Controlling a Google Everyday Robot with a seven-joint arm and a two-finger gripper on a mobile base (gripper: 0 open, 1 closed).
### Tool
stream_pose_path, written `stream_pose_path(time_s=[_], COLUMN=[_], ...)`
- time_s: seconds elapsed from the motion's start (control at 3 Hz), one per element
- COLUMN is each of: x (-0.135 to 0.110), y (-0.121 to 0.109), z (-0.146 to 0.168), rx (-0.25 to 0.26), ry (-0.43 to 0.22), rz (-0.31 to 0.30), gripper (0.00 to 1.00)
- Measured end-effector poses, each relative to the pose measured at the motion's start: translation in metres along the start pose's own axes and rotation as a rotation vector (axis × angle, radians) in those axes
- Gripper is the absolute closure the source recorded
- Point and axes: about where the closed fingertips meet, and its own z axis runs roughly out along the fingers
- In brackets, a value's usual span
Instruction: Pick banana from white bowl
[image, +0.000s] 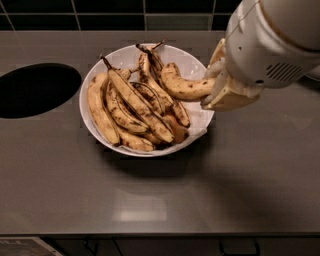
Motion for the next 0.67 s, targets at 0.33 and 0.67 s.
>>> stream_pose_path(time_s=[0.33, 0.67], x=[-0.0052, -0.0140], y=[0.0021, 0.0038], z=[-0.0181, -0.0270], rx=[-0.005, 0.013], ry=[-0.061, -0.067], rz=[-0.044, -0.062], gripper=[1.00, 1.00])
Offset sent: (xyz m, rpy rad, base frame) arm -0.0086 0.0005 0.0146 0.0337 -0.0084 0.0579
